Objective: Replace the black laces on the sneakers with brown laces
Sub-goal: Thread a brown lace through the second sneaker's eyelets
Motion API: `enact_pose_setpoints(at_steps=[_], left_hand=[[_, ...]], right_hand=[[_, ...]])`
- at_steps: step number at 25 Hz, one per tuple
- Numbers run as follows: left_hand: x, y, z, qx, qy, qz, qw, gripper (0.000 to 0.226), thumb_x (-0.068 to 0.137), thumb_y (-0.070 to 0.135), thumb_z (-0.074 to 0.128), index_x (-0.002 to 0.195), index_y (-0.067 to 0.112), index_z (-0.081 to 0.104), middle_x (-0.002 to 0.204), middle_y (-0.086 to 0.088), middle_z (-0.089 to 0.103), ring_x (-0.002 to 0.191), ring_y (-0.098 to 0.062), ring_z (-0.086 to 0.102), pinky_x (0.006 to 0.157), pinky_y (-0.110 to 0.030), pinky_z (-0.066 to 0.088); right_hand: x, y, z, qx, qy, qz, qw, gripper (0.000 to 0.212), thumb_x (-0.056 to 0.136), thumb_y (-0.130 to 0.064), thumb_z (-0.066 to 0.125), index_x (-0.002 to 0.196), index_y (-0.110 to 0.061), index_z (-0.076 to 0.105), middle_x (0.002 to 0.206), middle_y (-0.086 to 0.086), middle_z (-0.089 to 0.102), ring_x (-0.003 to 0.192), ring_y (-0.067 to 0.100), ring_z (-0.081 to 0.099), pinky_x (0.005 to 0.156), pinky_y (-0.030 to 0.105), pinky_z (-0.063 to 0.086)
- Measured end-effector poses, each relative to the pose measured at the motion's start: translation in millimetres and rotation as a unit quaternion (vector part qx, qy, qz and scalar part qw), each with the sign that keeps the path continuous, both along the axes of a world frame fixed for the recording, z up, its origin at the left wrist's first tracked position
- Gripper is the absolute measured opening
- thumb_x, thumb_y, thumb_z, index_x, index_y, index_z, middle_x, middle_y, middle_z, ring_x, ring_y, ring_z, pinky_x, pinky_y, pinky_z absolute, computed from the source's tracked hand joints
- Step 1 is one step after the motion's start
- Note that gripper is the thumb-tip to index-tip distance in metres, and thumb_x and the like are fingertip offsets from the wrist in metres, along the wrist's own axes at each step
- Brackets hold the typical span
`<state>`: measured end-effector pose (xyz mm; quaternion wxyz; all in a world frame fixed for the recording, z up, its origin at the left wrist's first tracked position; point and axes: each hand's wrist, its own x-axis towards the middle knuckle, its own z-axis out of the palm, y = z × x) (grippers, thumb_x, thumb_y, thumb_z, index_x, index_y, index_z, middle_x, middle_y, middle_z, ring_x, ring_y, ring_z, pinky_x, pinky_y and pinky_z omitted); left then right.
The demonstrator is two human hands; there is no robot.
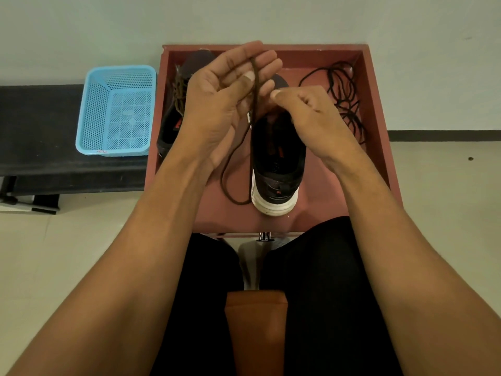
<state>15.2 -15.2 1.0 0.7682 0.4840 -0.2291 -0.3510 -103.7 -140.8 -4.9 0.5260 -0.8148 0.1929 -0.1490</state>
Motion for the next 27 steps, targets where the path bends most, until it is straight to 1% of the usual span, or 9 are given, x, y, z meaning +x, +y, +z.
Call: enact_pose_setpoints(at_steps=[3,5,8,12,14,18,21,24,27], left_hand=[[3,0,-4,0.021,0.003,0.037,0.999,0.034,0.101,-0.011,0.053,0.135,-0.008,0.058,0.128,-0.023,0.071,0.123,-0.032,0.069,0.103,-0.038,0.057],[4,0,-7,0.05,-0.016,0.072,0.996,0.029,0.101,-0.006,0.059,0.13,-0.007,0.062,0.122,-0.021,0.074,0.118,-0.03,0.072,0.097,-0.037,0.059],[7,2,-13,0.083,-0.017,0.119,0.989,0.022,0.099,0.0,0.067,0.121,-0.005,0.067,0.109,-0.018,0.078,0.107,-0.029,0.076,0.09,-0.037,0.06],[6,1,-17,0.121,-0.055,0.141,0.981,0.02,0.101,0.004,0.066,0.117,-0.007,0.067,0.1,-0.017,0.079,0.097,-0.029,0.078,0.087,-0.041,0.063],[5,0,-17,0.13,-0.068,0.14,0.979,0.018,0.103,0.005,0.063,0.116,-0.007,0.066,0.099,-0.017,0.079,0.094,-0.028,0.078,0.086,-0.042,0.063],[12,-1,-18,0.132,-0.073,0.17,0.974,0.012,0.105,0.009,0.06,0.112,0.0,0.065,0.092,-0.013,0.076,0.083,-0.022,0.076,0.073,-0.032,0.06],[19,3,-22,0.166,-0.078,0.199,0.963,0.006,0.103,0.01,0.06,0.104,0.009,0.066,0.081,-0.006,0.069,0.067,-0.014,0.065,0.065,-0.03,0.055],[22,4,-28,0.265,-0.212,0.23,0.912,0.007,0.093,0.025,0.066,0.097,0.026,0.072,0.079,0.002,0.062,0.067,-0.009,0.055,0.07,-0.031,0.052],[6,0,-17,0.288,-0.426,0.243,0.823,0.021,0.095,0.041,0.063,0.111,0.032,0.073,0.112,0.002,0.058,0.097,-0.009,0.057,0.082,-0.02,0.049]], right_hand=[[-5,2,7,0.045,0.02,0.074,0.996,0.032,0.106,-0.027,0.06,0.099,-0.001,0.076,0.089,0.009,0.079,0.086,0.023,0.074,0.086,0.032,0.055],[-5,3,8,0.043,0.015,0.092,0.995,0.026,0.101,-0.026,0.071,0.103,0.0,0.072,0.082,0.011,0.078,0.078,0.023,0.072,0.083,0.036,0.057],[-4,1,10,0.108,-0.032,0.089,0.99,0.027,0.101,-0.02,0.071,0.108,0.006,0.069,0.08,0.013,0.078,0.074,0.029,0.07,0.083,0.039,0.057],[-6,0,14,0.211,-0.082,0.062,0.972,0.023,0.102,-0.014,0.069,0.114,0.006,0.07,0.074,0.008,0.072,0.07,0.019,0.066,0.078,0.031,0.054],[-5,0,13,0.25,-0.097,0.038,0.963,0.023,0.102,-0.013,0.068,0.115,0.006,0.07,0.07,0.004,0.068,0.067,0.014,0.061,0.074,0.028,0.052],[-4,-9,15,0.347,-0.145,-0.053,0.925,0.021,0.104,-0.019,0.066,0.111,0.0,0.075,0.063,-0.002,0.054,0.063,0.011,0.049,0.069,0.027,0.044],[-6,-17,13,0.332,-0.153,-0.09,0.926,0.019,0.101,-0.021,0.07,0.108,-0.004,0.076,0.069,-0.001,0.058,0.067,0.011,0.052,0.07,0.028,0.047],[-8,-20,8,0.294,-0.141,-0.095,0.94,0.02,0.1,-0.018,0.071,0.111,-0.003,0.076,0.077,0.003,0.063,0.07,0.013,0.055,0.068,0.029,0.049],[-5,-17,7,0.246,-0.116,-0.07,0.96,0.019,0.103,-0.013,0.065,0.115,-0.002,0.075,0.079,0.004,0.066,0.069,0.014,0.055,0.066,0.028,0.048]])
